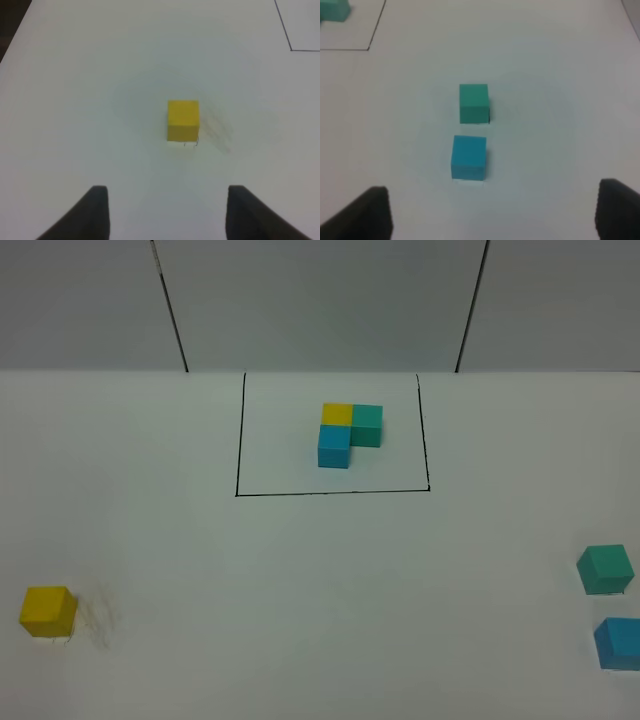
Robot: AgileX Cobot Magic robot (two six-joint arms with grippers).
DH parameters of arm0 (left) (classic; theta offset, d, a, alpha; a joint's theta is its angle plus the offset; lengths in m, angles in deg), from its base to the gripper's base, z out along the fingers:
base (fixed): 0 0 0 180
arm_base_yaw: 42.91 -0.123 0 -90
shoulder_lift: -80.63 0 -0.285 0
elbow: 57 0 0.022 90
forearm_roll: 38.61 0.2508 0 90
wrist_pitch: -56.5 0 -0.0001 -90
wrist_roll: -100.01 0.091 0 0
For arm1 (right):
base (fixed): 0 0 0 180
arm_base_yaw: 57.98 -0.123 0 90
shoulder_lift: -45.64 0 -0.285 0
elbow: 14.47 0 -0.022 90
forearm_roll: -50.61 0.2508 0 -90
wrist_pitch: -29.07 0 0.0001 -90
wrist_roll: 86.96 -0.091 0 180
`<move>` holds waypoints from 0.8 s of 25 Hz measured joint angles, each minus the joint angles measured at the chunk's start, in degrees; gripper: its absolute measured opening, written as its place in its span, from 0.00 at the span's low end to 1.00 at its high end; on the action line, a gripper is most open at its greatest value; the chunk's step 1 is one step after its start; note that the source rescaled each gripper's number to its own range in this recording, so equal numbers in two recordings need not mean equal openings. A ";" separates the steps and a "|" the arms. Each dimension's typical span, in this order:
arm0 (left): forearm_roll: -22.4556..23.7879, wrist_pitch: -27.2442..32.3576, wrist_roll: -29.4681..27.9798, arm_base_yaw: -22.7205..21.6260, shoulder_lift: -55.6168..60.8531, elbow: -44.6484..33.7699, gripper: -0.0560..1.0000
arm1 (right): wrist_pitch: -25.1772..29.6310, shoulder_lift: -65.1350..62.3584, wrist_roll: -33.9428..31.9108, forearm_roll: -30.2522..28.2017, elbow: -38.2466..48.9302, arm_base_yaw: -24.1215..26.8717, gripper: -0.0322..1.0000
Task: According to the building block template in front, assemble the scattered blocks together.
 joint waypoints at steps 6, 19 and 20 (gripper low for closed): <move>0.00 0.00 0.00 0.00 0.00 0.00 0.20 | 0.00 0.00 0.00 0.00 0.00 0.00 0.69; 0.14 0.00 0.00 0.00 0.00 0.00 0.20 | 0.00 0.00 0.00 0.00 0.00 0.00 0.69; 0.22 0.00 0.00 0.00 0.00 0.00 0.20 | 0.00 0.00 0.00 0.00 0.00 0.00 0.69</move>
